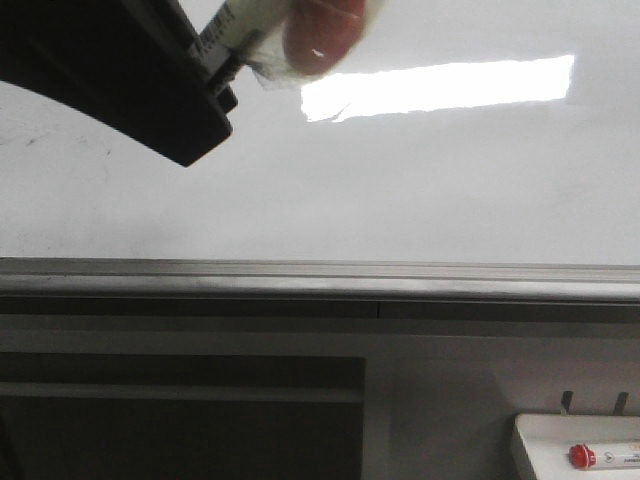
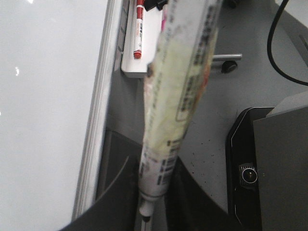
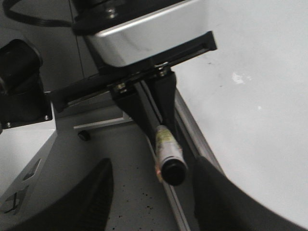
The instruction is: Write number 2 on whiteboard
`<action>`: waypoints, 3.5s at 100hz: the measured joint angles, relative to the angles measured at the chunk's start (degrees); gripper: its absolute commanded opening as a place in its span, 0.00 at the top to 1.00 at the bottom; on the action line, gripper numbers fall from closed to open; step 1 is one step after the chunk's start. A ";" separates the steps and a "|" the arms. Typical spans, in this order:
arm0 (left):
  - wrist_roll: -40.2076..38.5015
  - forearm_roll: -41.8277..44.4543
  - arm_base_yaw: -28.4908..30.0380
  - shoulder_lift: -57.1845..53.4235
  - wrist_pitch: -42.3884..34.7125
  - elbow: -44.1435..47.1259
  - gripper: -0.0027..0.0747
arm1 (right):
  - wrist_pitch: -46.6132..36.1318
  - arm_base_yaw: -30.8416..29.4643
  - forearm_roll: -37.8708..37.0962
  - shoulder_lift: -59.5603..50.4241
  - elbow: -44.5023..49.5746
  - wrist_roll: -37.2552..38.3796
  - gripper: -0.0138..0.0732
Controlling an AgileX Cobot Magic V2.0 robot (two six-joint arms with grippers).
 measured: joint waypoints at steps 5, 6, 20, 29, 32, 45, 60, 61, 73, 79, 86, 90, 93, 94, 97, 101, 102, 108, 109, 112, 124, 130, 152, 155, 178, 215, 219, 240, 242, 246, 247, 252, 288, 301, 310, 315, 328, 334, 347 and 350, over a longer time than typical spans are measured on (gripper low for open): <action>0.00 0.16 0.00 0.00 0.00 -0.12 0.99 | 0.00 1.09 0.00 0.66 0.00 0.00 0.45; 0.08 0.29 0.00 0.00 0.00 -0.12 0.99 | 0.00 1.39 0.00 0.63 0.00 0.00 0.45; 0.42 0.80 0.00 0.00 0.56 -0.12 0.99 | -0.91 3.23 0.00 1.69 -0.11 -0.03 0.45; 0.51 1.07 0.00 0.00 0.69 -0.12 0.99 | -2.79 3.51 0.00 2.74 -0.14 -0.03 0.45; 0.51 1.07 0.00 0.00 0.69 -0.12 0.99 | -3.65 3.51 0.01 3.22 -0.14 -0.03 0.45; 0.51 0.85 0.00 0.00 0.49 -0.12 0.99 | -6.61 3.60 0.36 6.42 -0.23 -0.14 0.45; 0.51 0.74 0.00 -0.08 0.49 -0.12 0.99 | -6.74 3.60 0.36 9.94 -0.23 -0.17 0.45; 0.51 0.74 0.00 -0.08 0.49 -0.12 0.99 | -6.74 3.60 0.36 10.14 -0.23 -0.17 0.45; 0.51 0.74 0.00 -0.08 0.49 -0.12 0.99 | -7.01 3.60 0.36 11.57 -0.23 -0.26 0.47; 0.51 0.74 0.00 -0.08 0.71 -0.12 0.99 | -7.10 3.60 0.36 11.97 -0.23 -0.26 0.51; 0.51 0.74 0.00 -0.08 0.84 -0.12 0.99 | -7.24 3.60 0.36 12.13 -0.23 -0.38 0.59; 0.51 0.74 0.00 -0.08 0.97 -0.12 0.99 | -7.36 3.60 0.36 12.13 -0.23 -0.38 0.66; 0.51 0.74 0.00 -0.08 1.11 -0.12 0.99 | -7.45 3.60 0.36 12.13 -0.23 -0.38 0.69; 0.51 0.74 0.00 -0.08 1.28 -0.12 0.99 | -7.45 3.60 0.36 12.13 -0.23 -0.38 0.71; 0.51 0.64 0.00 -0.08 1.46 -0.12 0.99 | -7.60 3.60 0.36 12.13 -0.23 -0.38 0.76; 0.66 0.61 0.00 -0.08 1.72 -0.12 0.99 | -7.71 3.60 0.11 12.13 -0.23 -0.38 0.83; 0.65 0.61 0.00 -0.08 1.88 -0.12 0.99 | -7.71 3.60 0.11 12.13 -0.23 -0.38 0.84; 0.54 0.39 0.00 -0.08 2.44 -0.12 0.99 | -7.83 3.60 -0.54 12.23 -0.23 -0.45 0.93; 0.54 0.39 0.00 -0.08 2.55 -0.12 0.99 | -7.83 3.60 -0.53 12.23 -0.23 -0.45 0.93; 0.31 0.39 0.00 -0.08 2.55 -0.12 0.98 | -7.93 3.50 -0.66 12.23 -0.23 -0.50 0.93; -2.05 0.52 0.00 -0.62 2.44 -0.12 0.79 | -8.59 3.50 -0.75 12.23 -0.23 -0.71 0.93; -3.27 0.62 0.00 -1.33 1.87 -0.12 0.63 | -9.68 3.50 -0.80 12.23 -0.23 -0.71 0.93; -10.48 0.52 0.00 -7.26 -0.19 -0.12 0.36 | -17.18 3.38 -1.61 12.44 -0.23 -0.71 0.93; -11.30 0.52 0.00 -8.66 -0.32 -0.12 0.37 | -18.48 3.13 -1.61 12.43 -0.23 -0.71 0.93; -22.25 3.94 0.00 -25.60 -1.81 -0.12 0.58 | -25.17 -2.66 -1.99 12.96 -0.23 -0.59 0.93; -43.68 18.90 1.29 -51.23 -3.50 6.58 0.99 | -25.98 -7.62 -5.52 24.99 -6.11 -0.59 0.93; -44.36 19.02 1.29 -52.91 -3.50 8.03 0.99 | -25.98 -7.62 -6.88 26.40 -7.09 -0.59 0.93; -46.08 19.15 1.29 -57.51 -3.28 12.78 0.99 | -24.52 -7.62 -12.73 32.69 -10.70 -0.59 0.93; -46.08 19.15 1.29 -57.60 -3.16 12.86 0.99 | -24.20 -7.62 -13.09 32.93 -10.97 -0.59 0.93; -46.08 19.15 1.29 -57.63 -3.16 13.11 0.99 | -23.70 -7.62 -13.96 33.53 -11.33 -0.59 0.93; -46.08 19.15 1.29 -57.63 -3.16 13.11 0.99 | -23.65 -7.62 -14.13 33.69 -11.48 -0.59 0.93; -46.08 19.15 1.29 -57.63 -3.16 13.22 0.99 | -23.51 -7.66 -15.23 33.92 -11.74 -0.59 0.93; -46.10 19.15 1.29 -57.63 -3.75 13.59 0.99 | -18.91 -12.43 -15.61 33.36 -13.75 -0.37 0.91; -46.20 19.15 1.29 -57.63 -4.66 13.59 0.99 | -16.27 -15.87 -15.11 30.95 -14.60 -0.26 0.91; -46.20 19.15 1.29 -57.63 -4.81 13.59 0.99 | -13.70 -18.16 -15.11 28.75 -14.63 -0.16 0.91; -46.20 19.15 1.29 -57.63 -4.81 13.59 0.99 | -11.69 -19.55 -15.11 27.54 -14.63 0.20 0.91; -46.20 19.15 1.29 -57.63 -4.81 13.59 0.99 | -5.70 -21.63 -15.90 25.20 -14.63 2.88 0.91; -46.20 19.15 1.29 -57.63 -4.81 13.59 0.99 | -4.86 -21.65 -15.90 24.66 -13.80 3.95 0.91; -46.20 19.15 1.29 -57.63 -4.90 13.59 0.99 | -6.29 -19.53 -14.41 24.53 -9.66 4.69 0.91; -46.20 19.05 1.29 -57.63 -4.90 13.59 0.99 | -7.27 -18.38 -13.49 24.53 -8.52 4.67 0.91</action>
